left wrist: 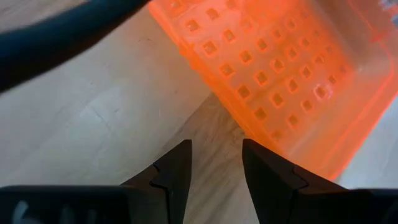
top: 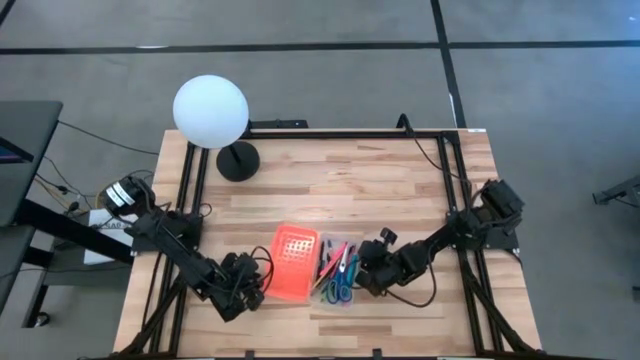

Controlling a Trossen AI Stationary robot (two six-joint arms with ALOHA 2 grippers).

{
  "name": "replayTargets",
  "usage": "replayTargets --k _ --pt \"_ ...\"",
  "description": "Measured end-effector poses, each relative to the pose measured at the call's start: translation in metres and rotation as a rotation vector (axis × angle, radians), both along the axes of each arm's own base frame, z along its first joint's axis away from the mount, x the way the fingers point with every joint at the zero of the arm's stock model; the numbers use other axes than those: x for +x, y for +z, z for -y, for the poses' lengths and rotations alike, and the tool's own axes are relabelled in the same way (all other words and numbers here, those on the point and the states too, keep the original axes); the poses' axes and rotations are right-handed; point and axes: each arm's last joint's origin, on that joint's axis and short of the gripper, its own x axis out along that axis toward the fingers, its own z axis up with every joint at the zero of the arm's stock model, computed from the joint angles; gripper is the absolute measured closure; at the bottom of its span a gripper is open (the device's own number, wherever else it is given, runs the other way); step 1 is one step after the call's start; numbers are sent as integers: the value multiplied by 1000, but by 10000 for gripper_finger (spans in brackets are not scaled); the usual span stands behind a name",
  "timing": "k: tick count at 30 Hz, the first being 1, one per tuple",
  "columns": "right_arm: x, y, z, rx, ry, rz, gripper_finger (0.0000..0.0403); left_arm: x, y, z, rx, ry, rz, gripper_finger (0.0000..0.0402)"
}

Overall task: Pick & place school supplies into a supply box
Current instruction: Close the supply box cover

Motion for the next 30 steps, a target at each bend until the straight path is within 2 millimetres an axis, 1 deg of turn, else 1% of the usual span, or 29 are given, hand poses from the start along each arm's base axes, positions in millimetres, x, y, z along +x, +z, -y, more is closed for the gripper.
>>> replayTargets --k 8,16,19,27,30 --pt "8 3 6 3 95 -17 286 -1 1 4 -12 11 37 265" --pt "12 12 14 4 172 -40 310 0 2 6 -28 9 61 265" --pt "14 12 18 22 191 -57 316 0 2 7 -22 -8 58 265" --pt "11 11 14 45 286 -117 318 -6 -1 4 18 -137 -88 265" --pt "10 11 12 62 321 -135 319 -7 -1 3 47 -176 -115 265"
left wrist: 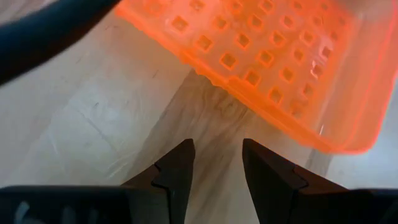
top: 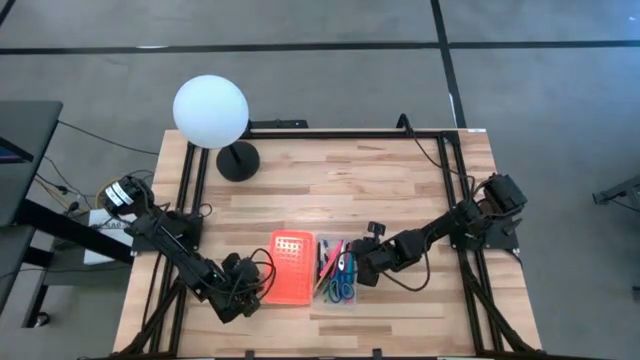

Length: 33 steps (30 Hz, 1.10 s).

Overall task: Pick & place school supplies into a supply box
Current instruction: Close the supply box cover

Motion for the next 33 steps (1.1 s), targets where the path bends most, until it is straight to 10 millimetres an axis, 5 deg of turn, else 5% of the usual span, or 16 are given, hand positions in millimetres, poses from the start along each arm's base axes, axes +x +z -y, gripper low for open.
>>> replayTargets --k 19,33 --pt "-5 1 -22 161 182 -46 309 17 -2 -28 192 -281 -142 265" --pt "-8 2 -30 234 239 -72 174 35 -2 -49 196 -401 -178 265"
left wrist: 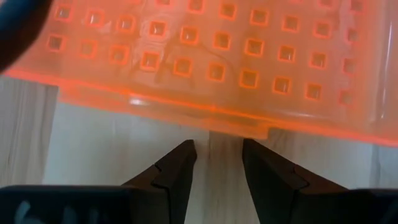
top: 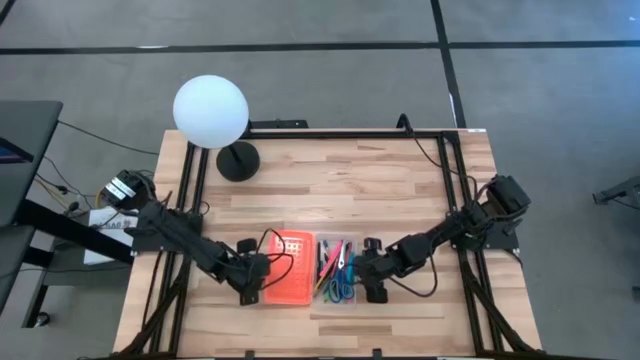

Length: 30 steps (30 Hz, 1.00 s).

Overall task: Pick & place school supplies into a supply box
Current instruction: Close the supply box cover

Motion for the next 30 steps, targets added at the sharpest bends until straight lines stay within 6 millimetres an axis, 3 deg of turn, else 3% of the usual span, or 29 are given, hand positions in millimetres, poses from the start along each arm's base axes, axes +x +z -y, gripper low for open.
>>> replayTargets --k 4,18,30 --pt "0 0 -2 4 7 6 157 5 1 -6 -20 -16 -1 265" --pt "0 0 -1 -15 -12 23 163 16 2 -6 -45 4 116 265" --pt "-1 0 0 -35 -8 15 163 12 23 -1 -79 40 224 265"
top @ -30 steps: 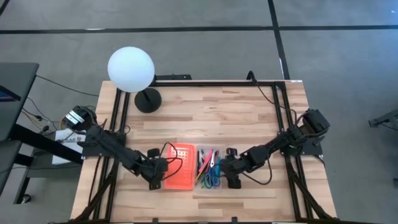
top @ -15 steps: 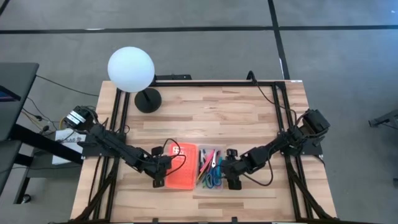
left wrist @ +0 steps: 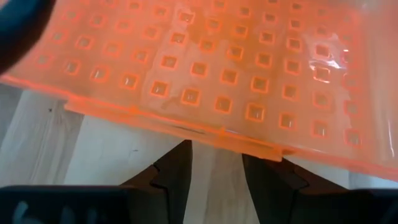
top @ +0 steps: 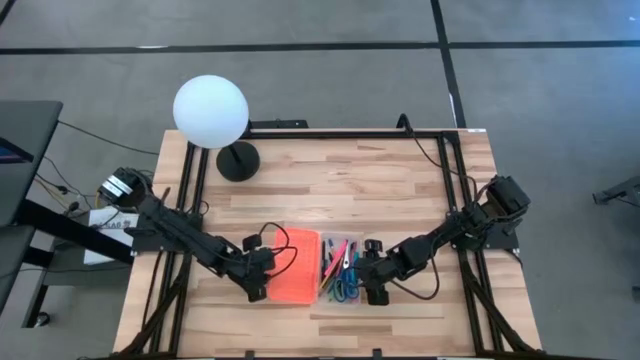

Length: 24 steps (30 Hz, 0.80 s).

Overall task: Pick & place school supplies into a supply box
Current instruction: Close the supply box cover

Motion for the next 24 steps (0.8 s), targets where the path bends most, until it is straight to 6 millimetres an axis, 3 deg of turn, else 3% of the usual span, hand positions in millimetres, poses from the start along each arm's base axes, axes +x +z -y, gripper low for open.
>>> replayTargets --k 10,24 --pt "0 0 0 -8 6 0 163 -2 12 3 -31 7 49 265" --pt "0 0 1 -28 49 1 163 -2 13 5 -18 -52 53 265"
